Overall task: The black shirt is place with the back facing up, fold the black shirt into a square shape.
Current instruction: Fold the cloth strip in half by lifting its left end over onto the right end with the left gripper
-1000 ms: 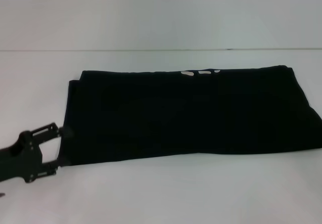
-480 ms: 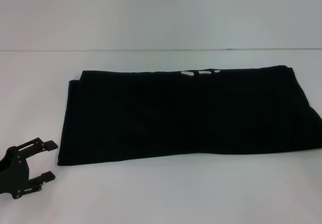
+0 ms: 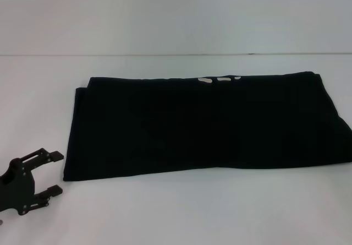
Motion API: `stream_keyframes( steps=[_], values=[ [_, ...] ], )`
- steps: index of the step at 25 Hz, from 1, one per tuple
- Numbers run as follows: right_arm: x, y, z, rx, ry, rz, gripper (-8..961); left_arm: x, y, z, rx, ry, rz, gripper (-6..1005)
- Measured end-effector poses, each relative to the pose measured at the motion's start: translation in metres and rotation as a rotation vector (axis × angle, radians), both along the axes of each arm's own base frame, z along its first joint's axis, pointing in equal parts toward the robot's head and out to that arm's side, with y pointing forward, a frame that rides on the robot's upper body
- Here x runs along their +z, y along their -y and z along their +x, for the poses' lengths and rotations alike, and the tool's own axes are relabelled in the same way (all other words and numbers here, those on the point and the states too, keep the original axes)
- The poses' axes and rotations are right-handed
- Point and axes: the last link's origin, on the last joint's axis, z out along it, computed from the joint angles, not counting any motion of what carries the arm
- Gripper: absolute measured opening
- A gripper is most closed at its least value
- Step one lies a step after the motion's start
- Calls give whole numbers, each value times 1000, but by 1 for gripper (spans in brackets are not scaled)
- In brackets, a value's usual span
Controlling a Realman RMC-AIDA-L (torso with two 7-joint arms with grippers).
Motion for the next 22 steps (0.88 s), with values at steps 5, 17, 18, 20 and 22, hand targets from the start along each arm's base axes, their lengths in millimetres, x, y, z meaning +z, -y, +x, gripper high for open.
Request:
stream_keyframes(
  steps=[5, 17, 18, 20, 22],
  values=[
    [0, -2, -1, 3, 0, 1, 832, -2, -4, 2, 5, -1, 1, 843],
    [-1, -4, -1, -5, 2, 4, 831, -9, -15, 7, 13, 0, -15, 843],
    [-1, -4, -1, -5, 1, 4, 831, -9, -16, 7, 14, -1, -16, 843],
    [-1, -4, -1, -5, 1, 4, 832, -9, -17, 7, 14, -2, -19, 843],
    [-1, -4, -1, -5, 1, 4, 832, -9, -18, 8, 14, -1, -20, 842]
  ],
)
